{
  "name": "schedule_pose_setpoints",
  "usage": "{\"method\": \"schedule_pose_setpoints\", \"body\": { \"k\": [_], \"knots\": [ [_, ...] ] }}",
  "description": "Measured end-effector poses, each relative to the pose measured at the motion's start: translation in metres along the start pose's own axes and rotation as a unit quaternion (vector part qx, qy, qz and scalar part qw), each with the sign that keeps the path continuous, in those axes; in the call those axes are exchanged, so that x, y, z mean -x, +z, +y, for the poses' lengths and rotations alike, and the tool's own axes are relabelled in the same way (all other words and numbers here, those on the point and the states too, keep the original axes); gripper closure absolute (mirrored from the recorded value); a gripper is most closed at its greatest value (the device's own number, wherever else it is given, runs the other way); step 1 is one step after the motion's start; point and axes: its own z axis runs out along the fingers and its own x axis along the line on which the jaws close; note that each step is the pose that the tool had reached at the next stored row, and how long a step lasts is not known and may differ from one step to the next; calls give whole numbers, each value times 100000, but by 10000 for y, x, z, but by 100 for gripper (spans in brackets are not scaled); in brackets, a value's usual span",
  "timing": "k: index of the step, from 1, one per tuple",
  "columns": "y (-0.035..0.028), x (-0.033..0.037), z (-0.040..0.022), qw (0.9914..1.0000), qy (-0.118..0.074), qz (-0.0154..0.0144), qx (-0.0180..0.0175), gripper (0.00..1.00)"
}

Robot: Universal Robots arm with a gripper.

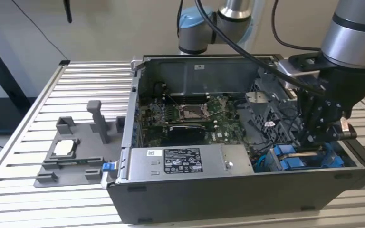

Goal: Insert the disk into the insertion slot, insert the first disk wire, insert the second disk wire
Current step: 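Insert the second disk wire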

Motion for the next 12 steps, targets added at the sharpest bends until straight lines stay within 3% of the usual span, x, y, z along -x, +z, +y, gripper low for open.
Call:
{"method": "schedule_pose_setpoints", "body": {
  "k": [3, 7, 12],
  "knots": [
    [19, 11, 19, 99999, -5, 150, -369, 84],
    [54, 13, 35, 99994, -76, 891, -555, 84],
    [62, 13, 36, 99994, -77, 910, -592, 84]
  ]
}}
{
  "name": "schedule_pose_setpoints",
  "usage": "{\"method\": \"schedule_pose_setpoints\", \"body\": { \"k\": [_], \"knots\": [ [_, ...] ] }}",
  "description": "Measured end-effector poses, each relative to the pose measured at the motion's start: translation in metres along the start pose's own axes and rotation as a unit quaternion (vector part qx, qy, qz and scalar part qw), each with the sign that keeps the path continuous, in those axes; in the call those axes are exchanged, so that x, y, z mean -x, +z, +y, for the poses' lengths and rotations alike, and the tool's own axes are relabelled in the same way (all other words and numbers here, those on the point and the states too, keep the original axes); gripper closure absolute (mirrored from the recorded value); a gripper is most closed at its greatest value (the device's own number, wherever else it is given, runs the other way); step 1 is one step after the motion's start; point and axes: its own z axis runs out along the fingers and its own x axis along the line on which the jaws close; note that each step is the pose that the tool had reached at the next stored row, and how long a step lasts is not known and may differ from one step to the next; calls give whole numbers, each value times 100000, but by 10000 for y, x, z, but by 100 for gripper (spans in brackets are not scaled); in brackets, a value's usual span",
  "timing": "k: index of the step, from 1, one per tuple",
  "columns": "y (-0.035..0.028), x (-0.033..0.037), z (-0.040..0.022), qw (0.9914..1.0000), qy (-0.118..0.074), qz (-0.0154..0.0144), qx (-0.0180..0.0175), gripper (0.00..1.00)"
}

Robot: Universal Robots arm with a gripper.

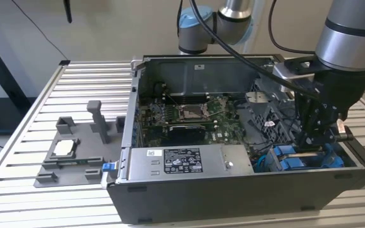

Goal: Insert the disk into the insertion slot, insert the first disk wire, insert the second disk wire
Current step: 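Insert the second disk wire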

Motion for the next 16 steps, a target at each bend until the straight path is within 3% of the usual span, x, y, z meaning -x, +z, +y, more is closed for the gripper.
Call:
{"method": "schedule_pose_setpoints", "body": {
  "k": [11, 13, 14, 16],
  "knots": [
    [1, 0, 1, 100000, 5, -55, 8, 84],
    [-33, -3, -2, 100000, 35, -314, 16, 83],
    [-66, -4, -6, 99999, 37, -365, 20, 76],
    [-123, -7, -10, 99998, 66, -600, 35, 76]
  ]
}}
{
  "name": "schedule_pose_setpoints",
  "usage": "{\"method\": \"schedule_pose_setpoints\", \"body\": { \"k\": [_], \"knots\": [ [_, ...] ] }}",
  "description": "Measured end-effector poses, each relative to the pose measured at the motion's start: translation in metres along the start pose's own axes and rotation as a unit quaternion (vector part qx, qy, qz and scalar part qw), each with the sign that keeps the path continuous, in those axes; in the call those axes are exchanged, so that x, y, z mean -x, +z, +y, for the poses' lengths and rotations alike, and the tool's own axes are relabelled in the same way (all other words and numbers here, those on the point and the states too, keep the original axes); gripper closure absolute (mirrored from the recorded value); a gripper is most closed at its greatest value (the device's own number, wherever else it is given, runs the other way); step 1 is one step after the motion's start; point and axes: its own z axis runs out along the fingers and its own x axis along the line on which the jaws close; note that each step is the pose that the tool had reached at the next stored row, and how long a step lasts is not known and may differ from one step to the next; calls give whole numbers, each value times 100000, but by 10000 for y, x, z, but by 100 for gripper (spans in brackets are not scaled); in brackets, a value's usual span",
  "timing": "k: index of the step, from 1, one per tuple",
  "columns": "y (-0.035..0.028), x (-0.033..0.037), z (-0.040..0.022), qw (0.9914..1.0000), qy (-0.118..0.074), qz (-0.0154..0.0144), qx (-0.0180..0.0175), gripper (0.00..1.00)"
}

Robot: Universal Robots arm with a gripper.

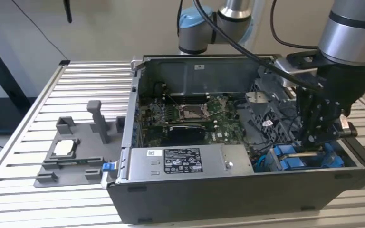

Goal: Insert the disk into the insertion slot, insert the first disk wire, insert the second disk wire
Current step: 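Insert the second disk wire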

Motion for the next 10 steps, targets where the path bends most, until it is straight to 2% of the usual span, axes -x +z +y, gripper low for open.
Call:
{"method": "schedule_pose_setpoints", "body": {
  "k": [2, 4, 6, 7, 9, 10],
  "knots": [
    [-40, -1, 1, 100000, 24, -171, 8, 76],
    [-39, -1, 4, 100000, 20, -196, -21, 76],
    [-30, -1, 8, 99999, 38, -260, -259, 76],
    [-27, -2, 11, 99998, 63, -456, -429, 76],
    [-20, -2, 26, 99991, 140, -1052, -838, 76],
    [-14, -1, 33, 99988, 158, -1193, -991, 76]
  ]
}}
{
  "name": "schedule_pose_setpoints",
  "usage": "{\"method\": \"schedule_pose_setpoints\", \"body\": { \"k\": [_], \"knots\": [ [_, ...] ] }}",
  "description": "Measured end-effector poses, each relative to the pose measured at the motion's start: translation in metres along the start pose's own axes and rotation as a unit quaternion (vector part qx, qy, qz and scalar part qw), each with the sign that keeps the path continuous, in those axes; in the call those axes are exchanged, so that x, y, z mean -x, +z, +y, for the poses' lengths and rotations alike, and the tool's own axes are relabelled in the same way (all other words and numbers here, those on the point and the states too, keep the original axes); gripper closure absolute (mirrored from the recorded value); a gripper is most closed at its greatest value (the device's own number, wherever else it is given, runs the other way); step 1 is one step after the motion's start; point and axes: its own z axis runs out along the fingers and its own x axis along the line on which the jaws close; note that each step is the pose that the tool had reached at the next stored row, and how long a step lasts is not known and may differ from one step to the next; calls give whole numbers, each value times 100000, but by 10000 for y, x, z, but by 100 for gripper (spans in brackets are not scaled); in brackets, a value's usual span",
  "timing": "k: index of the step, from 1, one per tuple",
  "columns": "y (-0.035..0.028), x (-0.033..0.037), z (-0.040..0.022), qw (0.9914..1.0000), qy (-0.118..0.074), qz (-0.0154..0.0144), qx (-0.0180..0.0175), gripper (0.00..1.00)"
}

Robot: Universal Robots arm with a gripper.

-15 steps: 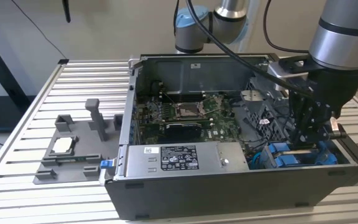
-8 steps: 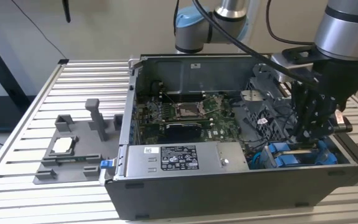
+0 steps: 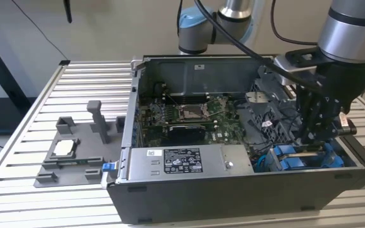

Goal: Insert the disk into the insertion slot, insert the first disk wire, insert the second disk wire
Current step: 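Insert the second disk wire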

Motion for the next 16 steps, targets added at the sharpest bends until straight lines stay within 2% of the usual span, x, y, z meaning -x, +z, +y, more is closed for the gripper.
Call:
{"method": "schedule_pose_setpoints", "body": {
  "k": [4, 5, 7, 13, 16],
  "knots": [
    [7, -3, 26, 100000, 2, -26, -137, 76],
    [-1, -3, 38, 99998, 79, -608, -173, 76],
    [-62, -5, 48, 99992, 163, -1245, -181, 76],
    [-195, -9, 108, 99973, 304, -2288, -311, 76],
    [-276, -12, 146, 99968, 286, -2482, -352, 76]
  ]
}}
